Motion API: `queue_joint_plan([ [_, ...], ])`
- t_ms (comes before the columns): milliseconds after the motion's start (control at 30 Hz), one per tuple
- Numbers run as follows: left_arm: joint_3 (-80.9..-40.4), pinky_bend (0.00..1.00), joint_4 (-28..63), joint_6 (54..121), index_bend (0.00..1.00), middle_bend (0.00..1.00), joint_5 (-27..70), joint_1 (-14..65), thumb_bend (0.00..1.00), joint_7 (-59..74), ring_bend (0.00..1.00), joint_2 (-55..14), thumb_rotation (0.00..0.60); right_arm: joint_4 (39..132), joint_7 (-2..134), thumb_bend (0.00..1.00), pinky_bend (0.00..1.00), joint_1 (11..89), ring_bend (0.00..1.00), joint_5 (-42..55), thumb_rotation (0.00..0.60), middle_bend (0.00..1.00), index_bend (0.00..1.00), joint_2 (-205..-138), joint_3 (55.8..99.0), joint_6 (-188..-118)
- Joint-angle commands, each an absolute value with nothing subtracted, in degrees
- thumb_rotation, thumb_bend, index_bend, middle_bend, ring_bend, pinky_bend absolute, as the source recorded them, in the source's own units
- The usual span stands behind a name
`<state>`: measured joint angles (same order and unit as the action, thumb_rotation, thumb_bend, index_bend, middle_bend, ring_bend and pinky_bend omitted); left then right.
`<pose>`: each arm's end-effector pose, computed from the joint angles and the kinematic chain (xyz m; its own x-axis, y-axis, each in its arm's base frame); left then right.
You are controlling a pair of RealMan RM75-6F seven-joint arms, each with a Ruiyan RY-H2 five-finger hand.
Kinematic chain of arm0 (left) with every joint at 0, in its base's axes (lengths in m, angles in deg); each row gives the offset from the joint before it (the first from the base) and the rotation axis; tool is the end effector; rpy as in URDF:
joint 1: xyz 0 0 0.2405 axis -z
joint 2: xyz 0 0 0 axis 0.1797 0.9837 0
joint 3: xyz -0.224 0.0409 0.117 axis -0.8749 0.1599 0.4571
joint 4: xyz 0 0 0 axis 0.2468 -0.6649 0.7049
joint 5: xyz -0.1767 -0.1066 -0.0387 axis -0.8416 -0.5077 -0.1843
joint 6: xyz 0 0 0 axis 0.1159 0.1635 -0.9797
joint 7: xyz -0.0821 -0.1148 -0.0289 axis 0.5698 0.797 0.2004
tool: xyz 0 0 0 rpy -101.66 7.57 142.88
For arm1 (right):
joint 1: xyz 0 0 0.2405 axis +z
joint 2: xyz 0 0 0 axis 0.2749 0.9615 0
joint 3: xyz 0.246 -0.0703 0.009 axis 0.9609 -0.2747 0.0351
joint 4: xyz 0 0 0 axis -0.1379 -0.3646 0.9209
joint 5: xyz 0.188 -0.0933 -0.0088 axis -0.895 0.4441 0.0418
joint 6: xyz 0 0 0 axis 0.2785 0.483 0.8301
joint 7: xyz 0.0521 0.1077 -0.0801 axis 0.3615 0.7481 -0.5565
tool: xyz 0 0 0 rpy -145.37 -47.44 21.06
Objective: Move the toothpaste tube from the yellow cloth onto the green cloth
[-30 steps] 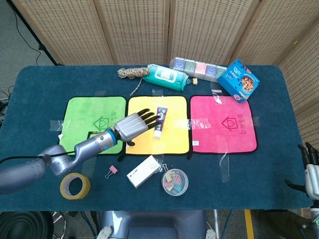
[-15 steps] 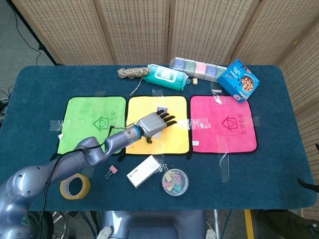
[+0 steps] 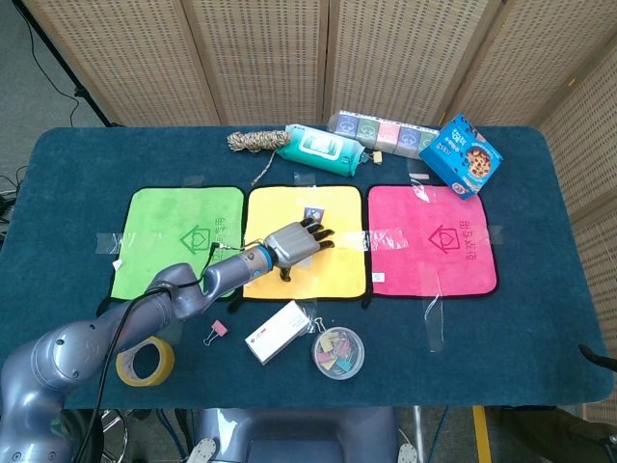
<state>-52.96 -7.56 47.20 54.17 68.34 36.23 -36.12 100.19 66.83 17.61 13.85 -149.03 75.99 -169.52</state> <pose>-0.0255 0.4414 -0.0855 0.7793 0.3137 0.5426 0.5421 -0.7718 -0.3323 -0.3661 -0.1787 0.2061 0.4212 0.0198 0.9068 -0.8654 0.3079 0.3953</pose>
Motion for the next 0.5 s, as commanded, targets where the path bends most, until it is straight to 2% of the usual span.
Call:
queue_joint_plan([
  [33, -52.49, 0.0, -8.08, 47.08, 0.14, 0.03, 53.95, 68.36, 0.0, 36.19, 0.0, -36.5, 0.6, 100.19, 66.93, 0.0, 0.0, 17.61, 0.0, 13.86, 0.6, 0.0, 0.0, -148.98, 76.01, -169.46],
  [333, -51.88, 0.0, -8.4, 44.97, 0.16, 0.08, 52.04, 68.97, 0.0, 36.92, 0.0, -36.62, 0.6, 100.47, 67.32, 0.0, 0.0, 17.33, 0.0, 14.14, 0.6, 0.0, 0.0, -148.71, 76.11, -169.97],
  [500, -51.39, 0.0, -6.76, 43.05, 0.19, 0.14, 51.31, 69.47, 0.0, 35.87, 0.05, -35.52, 0.6, 100.54, 67.51, 0.0, 0.0, 17.27, 0.0, 14.15, 0.6, 0.0, 0.0, -148.69, 76.07, -169.85],
])
